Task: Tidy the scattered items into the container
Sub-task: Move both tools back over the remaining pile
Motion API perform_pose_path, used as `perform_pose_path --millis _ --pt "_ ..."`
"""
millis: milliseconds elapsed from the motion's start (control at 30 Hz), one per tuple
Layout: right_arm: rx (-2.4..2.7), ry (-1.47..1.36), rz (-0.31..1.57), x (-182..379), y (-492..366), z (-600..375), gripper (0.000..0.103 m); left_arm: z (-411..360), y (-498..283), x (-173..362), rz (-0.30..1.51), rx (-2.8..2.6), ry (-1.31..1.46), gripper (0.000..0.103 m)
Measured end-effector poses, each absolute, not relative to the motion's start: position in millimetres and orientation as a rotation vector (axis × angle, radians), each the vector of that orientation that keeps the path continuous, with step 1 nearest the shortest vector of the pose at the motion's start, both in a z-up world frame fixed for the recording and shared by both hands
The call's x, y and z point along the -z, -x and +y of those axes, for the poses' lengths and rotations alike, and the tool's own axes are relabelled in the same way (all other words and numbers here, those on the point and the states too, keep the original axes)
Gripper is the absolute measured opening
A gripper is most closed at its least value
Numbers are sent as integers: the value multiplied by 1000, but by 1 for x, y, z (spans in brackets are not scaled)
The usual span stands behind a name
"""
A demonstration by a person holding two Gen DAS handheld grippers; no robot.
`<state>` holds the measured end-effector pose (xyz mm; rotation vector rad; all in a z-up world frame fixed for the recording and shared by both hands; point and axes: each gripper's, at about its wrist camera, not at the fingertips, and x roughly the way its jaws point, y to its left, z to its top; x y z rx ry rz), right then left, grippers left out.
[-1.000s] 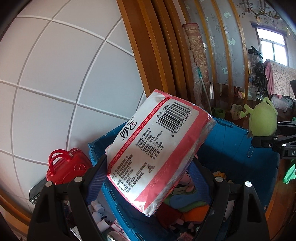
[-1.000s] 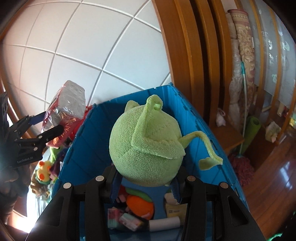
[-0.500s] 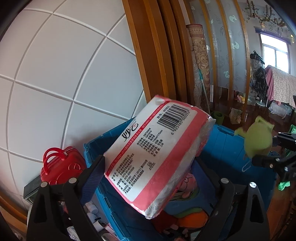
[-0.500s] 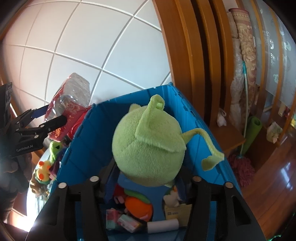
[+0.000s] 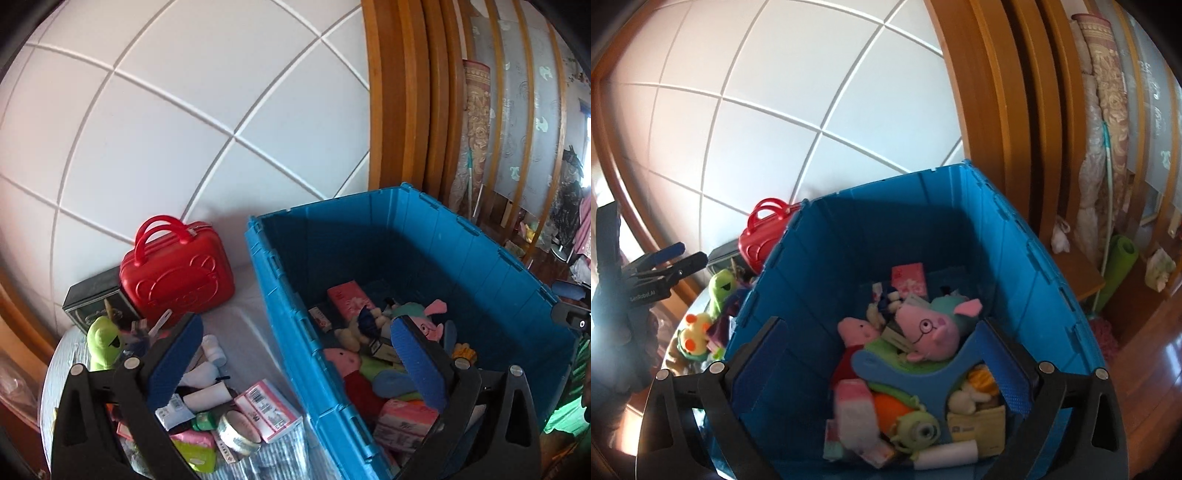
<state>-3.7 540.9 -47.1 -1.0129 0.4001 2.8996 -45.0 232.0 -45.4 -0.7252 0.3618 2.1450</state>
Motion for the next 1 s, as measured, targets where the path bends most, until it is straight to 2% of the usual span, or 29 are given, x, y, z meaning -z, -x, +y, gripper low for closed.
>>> perform_pose_path --millis 667,1000 --pt "-3105 1113 209 40 57 350 103 20 123 113 244 -2312 955 103" --pt "-3120 1270 148 73 98 207 103 -134 197 191 238 -2444 1168 103"
